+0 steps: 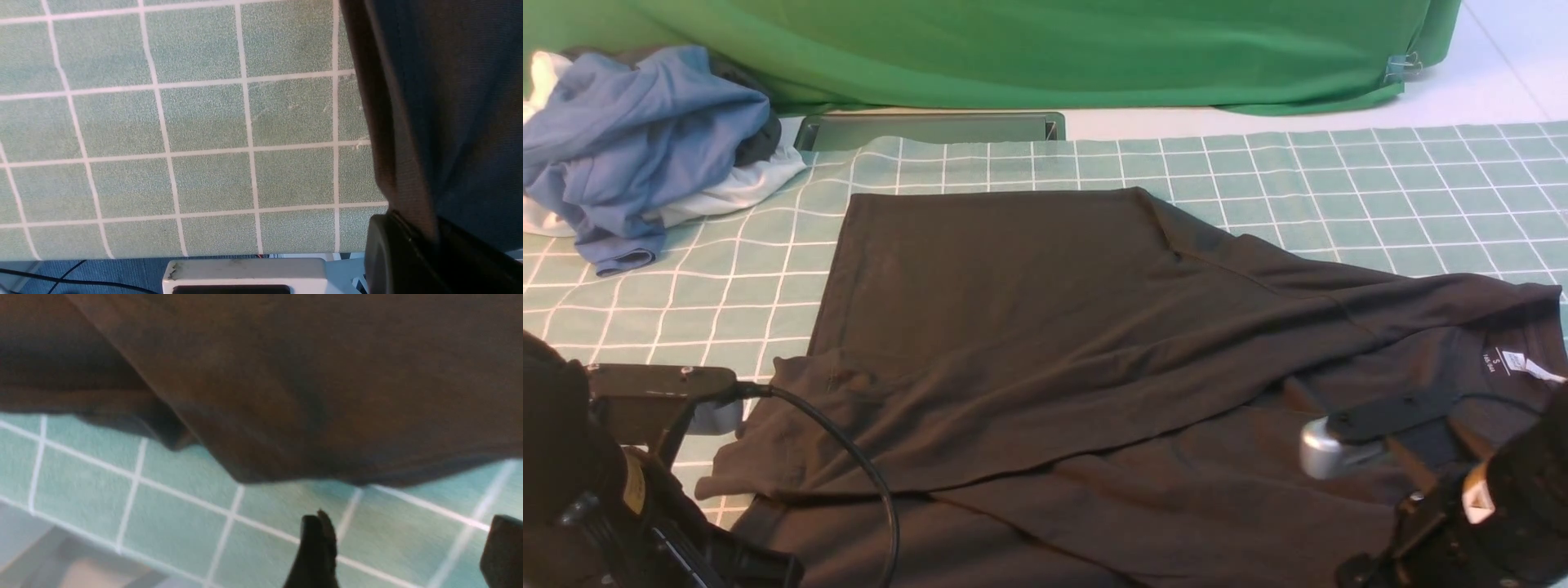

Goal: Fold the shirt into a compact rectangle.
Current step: 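Grasp the near edge of the shirt at its hem and shoulder corners, then fold the black garment in half by bringing its near edge over to the far edge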

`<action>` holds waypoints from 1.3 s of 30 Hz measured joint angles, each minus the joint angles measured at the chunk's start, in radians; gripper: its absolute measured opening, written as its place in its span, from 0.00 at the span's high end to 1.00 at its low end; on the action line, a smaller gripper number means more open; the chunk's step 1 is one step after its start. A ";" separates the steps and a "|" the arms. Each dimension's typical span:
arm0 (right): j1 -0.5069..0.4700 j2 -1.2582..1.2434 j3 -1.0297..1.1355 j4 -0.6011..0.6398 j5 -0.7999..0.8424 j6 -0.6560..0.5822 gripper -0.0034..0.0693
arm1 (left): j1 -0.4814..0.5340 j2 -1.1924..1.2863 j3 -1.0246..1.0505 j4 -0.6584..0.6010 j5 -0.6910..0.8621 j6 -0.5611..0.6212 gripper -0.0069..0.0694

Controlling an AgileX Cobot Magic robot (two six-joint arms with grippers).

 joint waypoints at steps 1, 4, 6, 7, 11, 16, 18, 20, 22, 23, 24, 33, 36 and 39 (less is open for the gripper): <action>0.002 0.017 0.004 0.007 -0.017 0.000 0.23 | 0.000 0.000 0.000 0.001 0.000 0.000 0.88; 0.028 0.067 0.010 0.017 -0.063 -0.001 0.23 | 0.000 0.000 0.000 0.001 -0.001 0.000 0.88; 0.049 0.094 0.011 0.020 -0.085 -0.001 0.23 | 0.000 0.000 0.000 0.001 -0.007 0.000 0.88; 0.056 0.102 0.011 0.022 -0.092 -0.001 0.23 | 0.000 0.000 0.000 0.001 -0.008 0.000 0.88; 0.079 0.133 0.014 0.021 -0.129 -0.011 0.26 | 0.000 0.000 0.000 0.001 -0.013 0.000 0.88; 0.081 0.137 0.016 0.024 -0.186 -0.058 0.70 | 0.000 0.000 0.000 0.020 -0.016 -0.002 0.88; 0.081 0.137 0.012 0.024 -0.191 -0.074 0.82 | 0.000 0.000 -0.005 0.037 -0.016 -0.004 0.88; 0.081 0.131 -0.005 0.022 -0.173 -0.084 0.88 | 0.007 -0.001 -0.024 0.061 -0.010 -0.022 0.88; 0.081 0.117 -0.041 0.015 -0.132 -0.109 0.89 | 0.032 -0.001 -0.064 0.073 0.003 -0.031 0.88; 0.081 0.108 -0.062 0.011 -0.113 -0.116 0.89 | 0.048 -0.001 -0.086 0.076 0.005 -0.030 0.88; 0.081 0.101 -0.080 0.005 -0.097 -0.121 0.90 | 0.059 -0.001 -0.099 0.076 0.005 -0.027 0.88; 0.058 0.084 -0.338 -0.146 0.040 -0.128 0.90 | 0.262 0.117 -0.278 0.035 -0.042 0.053 0.88; -0.017 0.090 -0.432 -0.154 0.065 -0.150 0.90 | 0.311 0.204 -0.342 -0.007 -0.070 0.076 0.88; -0.081 0.107 -0.499 -0.158 0.085 -0.174 0.90 | 0.330 0.260 -0.391 -0.026 -0.103 0.082 0.88</action>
